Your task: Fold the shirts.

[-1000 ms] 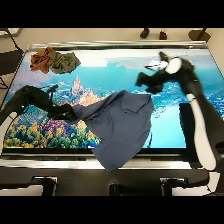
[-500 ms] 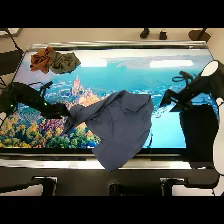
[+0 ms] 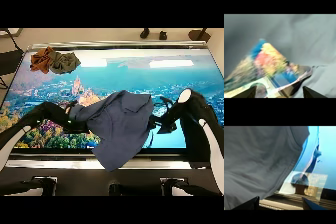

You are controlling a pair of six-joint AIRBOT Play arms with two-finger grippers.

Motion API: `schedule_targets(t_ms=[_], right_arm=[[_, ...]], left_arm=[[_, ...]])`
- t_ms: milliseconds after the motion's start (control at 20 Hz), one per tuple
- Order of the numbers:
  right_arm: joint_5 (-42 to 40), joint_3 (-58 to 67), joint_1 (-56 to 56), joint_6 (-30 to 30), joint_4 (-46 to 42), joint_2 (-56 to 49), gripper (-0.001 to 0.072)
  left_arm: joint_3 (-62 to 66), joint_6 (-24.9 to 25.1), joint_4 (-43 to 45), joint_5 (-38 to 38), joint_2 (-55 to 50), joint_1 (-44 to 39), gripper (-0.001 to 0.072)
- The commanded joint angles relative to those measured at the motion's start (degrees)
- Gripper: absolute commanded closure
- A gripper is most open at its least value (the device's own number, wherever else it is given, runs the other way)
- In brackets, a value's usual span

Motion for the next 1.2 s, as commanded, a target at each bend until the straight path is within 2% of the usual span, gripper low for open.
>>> schedule_targets(t_ms=[0, 150, 250, 400, 450, 500, 600, 650, 700, 750, 800, 850, 900, 950, 1050, 1150], right_arm=[[-1.9, -7.5, 1.3, -1.7, 3.1, 0.8, 0.0067], [-5.1, -11.2, 1.4, -1.8, 5.2, 0.8, 0.0068], [-8.6, -13.0, 1.4, -1.3, 5.3, 0.8, 0.0068], [-12.8, -15.3, 1.4, -1.1, 9.4, 0.8, 0.0069], [-14.1, -15.9, 1.4, -1.1, 11.1, 0.8, 0.0074], [-15.3, -16.4, 1.4, -1.1, 12.7, 0.8, 0.0082], [-17.3, -17.1, 1.8, -1.1, 14.5, 0.8, 0.0081], [-18.1, -17.4, 2.9, -0.6, 14.5, 0.8, 0.0081], [-19.1, -17.6, 4.6, -0.4, 14.4, 0.7, 0.0081], [-20.8, -17.6, 6.8, -0.1, 13.9, 0.5, 0.0083], [-22.7, -17.6, 8.9, 1.2, 13.2, 0.5, 0.0111], [-25.0, -17.6, 10.8, 3.3, 12.8, 0.5, 0.0202], [-26.6, -17.5, 11.9, 5.0, 12.9, 0.5, 0.0406], [-27.4, -17.2, 12.1, 5.4, 13.4, 0.6, 0.0685], [-27.4, -14.8, 11.9, 3.1, 12.0, 2.5, 0.0677], [-28.0, -8.9, 11.9, -1.2, 6.2, 7.7, 0.0677]], left_arm=[[-0.6, -4.5, -1.3, -7.5, -2.6, -4.5, -0.0001], [0.8, -5.1, -1.7, -9.0, -4.5, -5.4, 0.0001], [1.2, -5.8, -1.9, -9.8, -5.1, -5.6, 0.0089], [1.2, -10.1, -1.9, -11.7, -6.4, -5.6, 0.0114], [1.2, -11.2, -1.9, -11.8, -7.0, -5.6, 0.0182], [1.2, -11.8, -1.9, -11.6, -7.4, -5.6, 0.0391], [1.2, -11.8, -1.7, -11.6, -7.5, -5.6, 0.0539], [1.2, -11.6, -1.5, -11.2, -7.4, -5.5, 0.0643], [1.2, -11.6, -1.0, -10.6, -7.3, -5.5, 0.0679], [1.2, -11.5, -0.5, -9.6, -7.3, -5.5, 0.068], [1.3, -10.9, 0.0, -8.5, -7.3, -5.5, 0.068], [1.4, -9.6, 0.3, -7.4, -7.3, -5.5, 0.068], [1.4, -8.5, 0.3, -6.3, -7.1, -5.5, 0.068], [1.5, -8.3, 0.8, -5.4, -6.5, -5.5, 0.0681], [3.0, -8.3, 4.9, -5.2, -3.3, -5.5, 0.0681], [7.6, -8.3, 10.7, -5.2, 2.7, -5.5, 0.0681]])
